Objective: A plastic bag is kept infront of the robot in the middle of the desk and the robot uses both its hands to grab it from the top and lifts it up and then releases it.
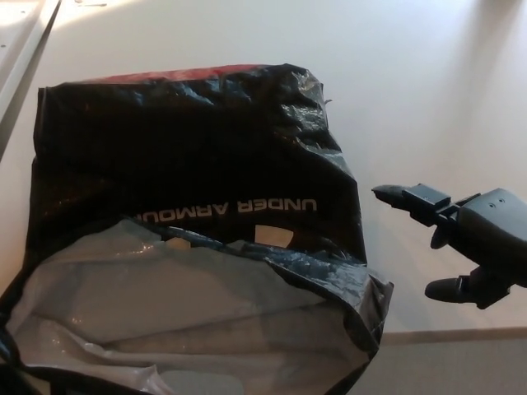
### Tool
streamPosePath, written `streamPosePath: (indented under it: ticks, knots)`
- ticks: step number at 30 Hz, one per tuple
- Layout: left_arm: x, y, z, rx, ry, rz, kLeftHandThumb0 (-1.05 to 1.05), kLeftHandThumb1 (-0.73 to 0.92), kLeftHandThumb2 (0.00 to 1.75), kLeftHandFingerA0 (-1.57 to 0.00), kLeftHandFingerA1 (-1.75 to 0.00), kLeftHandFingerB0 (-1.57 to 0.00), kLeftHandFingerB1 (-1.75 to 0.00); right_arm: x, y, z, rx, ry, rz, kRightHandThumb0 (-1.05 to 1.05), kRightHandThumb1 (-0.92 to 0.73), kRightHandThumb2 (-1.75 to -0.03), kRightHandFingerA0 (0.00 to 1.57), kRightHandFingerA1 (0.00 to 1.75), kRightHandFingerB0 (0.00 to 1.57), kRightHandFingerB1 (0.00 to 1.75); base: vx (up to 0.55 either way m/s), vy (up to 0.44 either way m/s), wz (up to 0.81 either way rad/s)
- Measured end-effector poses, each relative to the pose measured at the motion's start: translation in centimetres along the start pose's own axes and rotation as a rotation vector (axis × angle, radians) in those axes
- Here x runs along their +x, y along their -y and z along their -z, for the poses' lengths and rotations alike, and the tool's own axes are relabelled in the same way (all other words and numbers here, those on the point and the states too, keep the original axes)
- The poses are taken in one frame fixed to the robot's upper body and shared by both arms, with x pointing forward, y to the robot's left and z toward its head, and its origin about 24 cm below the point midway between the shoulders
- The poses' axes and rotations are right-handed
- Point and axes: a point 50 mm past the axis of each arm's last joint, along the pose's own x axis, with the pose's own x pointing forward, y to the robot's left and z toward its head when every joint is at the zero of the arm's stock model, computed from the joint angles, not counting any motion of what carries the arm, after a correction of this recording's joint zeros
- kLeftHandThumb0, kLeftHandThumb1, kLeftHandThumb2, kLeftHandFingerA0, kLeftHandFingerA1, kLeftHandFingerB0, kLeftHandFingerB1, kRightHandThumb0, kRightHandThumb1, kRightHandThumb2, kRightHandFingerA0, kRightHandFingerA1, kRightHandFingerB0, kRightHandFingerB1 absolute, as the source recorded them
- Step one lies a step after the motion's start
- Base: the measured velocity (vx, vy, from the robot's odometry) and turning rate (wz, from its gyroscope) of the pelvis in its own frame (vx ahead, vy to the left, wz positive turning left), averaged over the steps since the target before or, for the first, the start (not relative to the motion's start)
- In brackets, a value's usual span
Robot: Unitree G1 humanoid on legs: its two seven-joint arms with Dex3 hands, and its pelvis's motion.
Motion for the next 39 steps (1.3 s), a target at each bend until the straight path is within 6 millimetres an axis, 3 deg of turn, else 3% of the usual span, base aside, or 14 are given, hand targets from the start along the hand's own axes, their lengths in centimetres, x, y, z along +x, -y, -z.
streamPosePath:
  ticks: [3,4,14,15,16,22,24,26,27,32,33,35,36,39]
  knots:
    - [0.1,0.2,-0.1,0.014,0.008,0.005,-0.30,0.43,0.53,-1.12,-0.72,-0.19,-0.32,0.3,-0.3,-0.3,0.010,0.007,0.007,-0.57,-0.45,-0.55,0.94,0.54,0.08,0.25,0.00,0.000,0.00]
    - [0.1,0.2,-0.1,0.019,0.012,0.007,-0.22,0.28,0.79,-1.01,-0.89,-0.07,-0.46,0.4,-0.5,-0.4,0.014,0.011,0.008,-0.62,-0.41,-0.66,0.87,0.58,0.03,0.27,0.00,0.000,0.00]
    - [0.1,0.3,-0.3,0.058,0.037,0.028,-0.31,0.43,0.53,-1.13,-0.73,-0.18,-0.31,0.9,-2.3,-1.5,0.068,0.035,-0.018,-0.62,-0.38,-0.73,0.94,0.66,0.07,0.24,0.00,0.000,0.00]
    - [0.1,0.2,-0.3,0.061,0.038,0.029,-0.24,0.29,0.79,-1.01,-0.91,-0.04,-0.45,0.9,-2.5,-1.6,0.071,0.036,-0.021,-0.61,-0.38,-0.73,0.95,0.66,0.06,0.22,0.00,0.000,0.00]
    - [0.1,0.2,-0.3,0.063,0.038,0.029,-0.32,0.44,0.53,-1.13,-0.73,-0.17,-0.31,0.9,-2.7,-1.6,0.075,0.037,-0.025,-0.61,-0.38,-0.72,0.92,0.63,0.07,0.21,0.00,0.000,0.00]
    - [0.0,0.3,-0.3,0.074,0.044,0.037,-0.33,0.44,0.53,-1.12,-0.72,-0.17,-0.30,1.0,-3.4,-2.2,0.094,0.051,-0.047,-0.59,-0.39,-0.69,0.88,0.62,0.04,0.23,0.00,0.000,0.00]
    - [0.0,0.4,-0.3,0.075,0.049,0.040,-0.27,0.30,0.78,-1.01,-0.89,0.00,-0.42,1.1,-3.6,-2.3,0.099,0.057,-0.050,-0.60,-0.39,-0.69,0.87,0.62,0.04,0.23,0.00,0.000,0.00]
    - [-0.1,0.5,-0.4,0.075,0.055,0.044,-0.26,0.30,0.78,-1.01,-0.89,0.00,-0.42,1.2,-3.8,-2.6,0.104,0.063,-0.053,-0.59,-0.39,-0.69,0.87,0.62,0.03,0.22,0.00,0.000,0.00]
    - [-0.1,0.5,-0.4,0.075,0.056,0.044,-0.29,0.44,0.53,-1.14,-0.73,-0.17,-0.31,1.2,-3.8,-2.6,0.105,0.064,-0.054,-0.59,-0.39,-0.69,0.87,0.62,0.04,0.22,0.00,0.000,0.00]
    - [-0.1,0.6,-0.6,0.066,0.078,0.049,-0.33,0.44,0.53,-1.12,-0.68,-0.17,-0.31,1.4,-4.1,-3.0,0.113,0.076,-0.059,-0.60,-0.39,-0.70,0.87,0.62,0.03,0.22,0.00,0.000,0.00]
    - [-0.1,0.6,-0.6,0.063,0.080,0.049,-0.26,0.29,0.80,-1.04,-0.93,-0.04,-0.46,1.4,-4.2,-3.0,0.114,0.077,-0.059,-0.61,-0.39,-0.69,0.88,0.62,0.04,0.24,0.00,0.000,0.00]
    - [-0.2,0.8,-0.7,0.049,0.083,0.048,-0.36,0.45,0.56,-1.16,-0.77,-0.16,-0.32,1.4,-4.2,-3.1,0.117,0.079,-0.058,-0.61,-0.39,-0.69,0.88,0.62,0.04,0.23,0.00,0.000,0.00]
    - [-0.2,1.0,-0.7,0.039,0.087,0.048,-0.27,0.29,0.80,-1.07,-0.96,-0.04,-0.45,1.5,-4.3,-3.1,0.120,0.080,-0.056,-0.61,-0.39,-0.70,0.88,0.62,0.03,0.22,0.00,0.000,0.00]
    - [-0.5,1.3,-0.8,0.022,0.094,0.052,-0.26,0.29,0.80,-1.09,-0.99,-0.04,-0.45,1.6,-4.3,-3.3,0.129,0.081,-0.050,-0.62,-0.40,-0.72,0.87,0.62,0.02,0.21,0.00,0.000,0.00]
